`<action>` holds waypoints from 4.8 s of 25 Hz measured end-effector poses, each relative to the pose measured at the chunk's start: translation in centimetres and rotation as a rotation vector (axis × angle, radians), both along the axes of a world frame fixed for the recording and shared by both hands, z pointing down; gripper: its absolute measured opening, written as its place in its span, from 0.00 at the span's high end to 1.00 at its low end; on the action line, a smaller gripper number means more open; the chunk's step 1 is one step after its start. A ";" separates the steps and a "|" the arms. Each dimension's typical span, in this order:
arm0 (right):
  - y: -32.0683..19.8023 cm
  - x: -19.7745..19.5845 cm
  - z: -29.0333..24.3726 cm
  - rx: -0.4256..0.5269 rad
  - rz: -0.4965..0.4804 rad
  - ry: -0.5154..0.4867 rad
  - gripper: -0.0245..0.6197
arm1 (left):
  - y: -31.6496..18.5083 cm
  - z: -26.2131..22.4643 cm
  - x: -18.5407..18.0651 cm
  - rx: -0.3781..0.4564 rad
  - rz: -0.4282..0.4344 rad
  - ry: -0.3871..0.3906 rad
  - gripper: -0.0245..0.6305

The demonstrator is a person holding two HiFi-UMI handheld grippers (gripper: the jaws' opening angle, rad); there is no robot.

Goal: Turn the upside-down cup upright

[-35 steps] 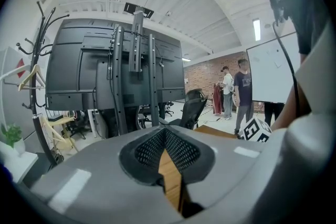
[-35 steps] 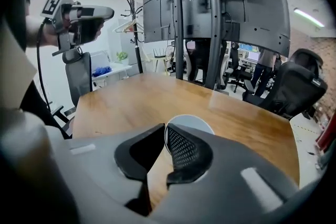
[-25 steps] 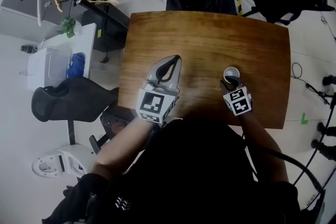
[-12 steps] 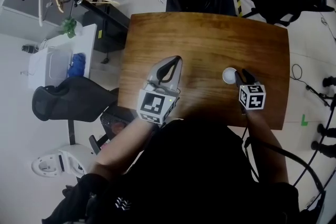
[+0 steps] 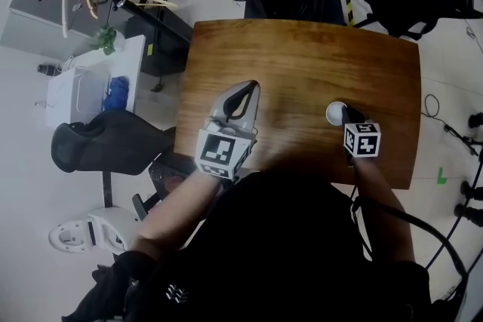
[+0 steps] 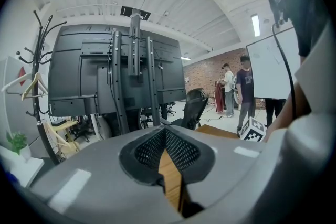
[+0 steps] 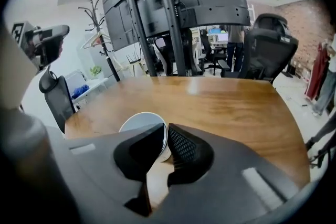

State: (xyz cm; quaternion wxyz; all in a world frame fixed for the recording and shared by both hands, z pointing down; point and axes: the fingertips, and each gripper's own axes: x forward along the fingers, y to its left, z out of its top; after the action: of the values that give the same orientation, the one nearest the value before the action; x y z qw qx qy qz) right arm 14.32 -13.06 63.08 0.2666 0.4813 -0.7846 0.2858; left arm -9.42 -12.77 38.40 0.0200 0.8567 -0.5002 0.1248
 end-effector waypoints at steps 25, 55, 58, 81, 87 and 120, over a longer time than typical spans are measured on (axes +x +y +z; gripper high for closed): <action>3.9 -9.5 1.7 0.104 -0.355 0.212 0.82 | 0.3 -0.1 -1.1 0.007 -0.003 -0.019 0.96; 2.4 -1.9 1.2 -0.083 -0.107 -0.129 0.85 | -1.2 -1.1 0.8 0.020 0.027 -0.001 0.96; 2.5 -2.3 -0.1 -0.025 -0.148 -0.077 0.88 | -1.1 -1.0 1.0 0.017 0.035 0.003 0.96; 4.0 -6.3 -1.4 0.104 -0.301 0.058 0.95 | 0.4 -0.7 -0.1 0.008 0.008 0.012 0.96; 4.1 -6.2 -1.7 0.119 -0.285 0.039 0.95 | 0.7 -0.4 -0.4 -0.001 0.015 0.011 0.96; 5.0 -1.0 -6.9 0.236 -0.101 0.004 0.96 | 2.4 2.2 3.3 -0.042 0.131 0.105 0.96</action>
State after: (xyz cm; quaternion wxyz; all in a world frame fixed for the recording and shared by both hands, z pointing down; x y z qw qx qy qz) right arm 13.36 -8.08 56.14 0.2238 0.4698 -0.8355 0.1765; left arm -6.15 -10.39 40.56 0.0558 0.8923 -0.4386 0.0915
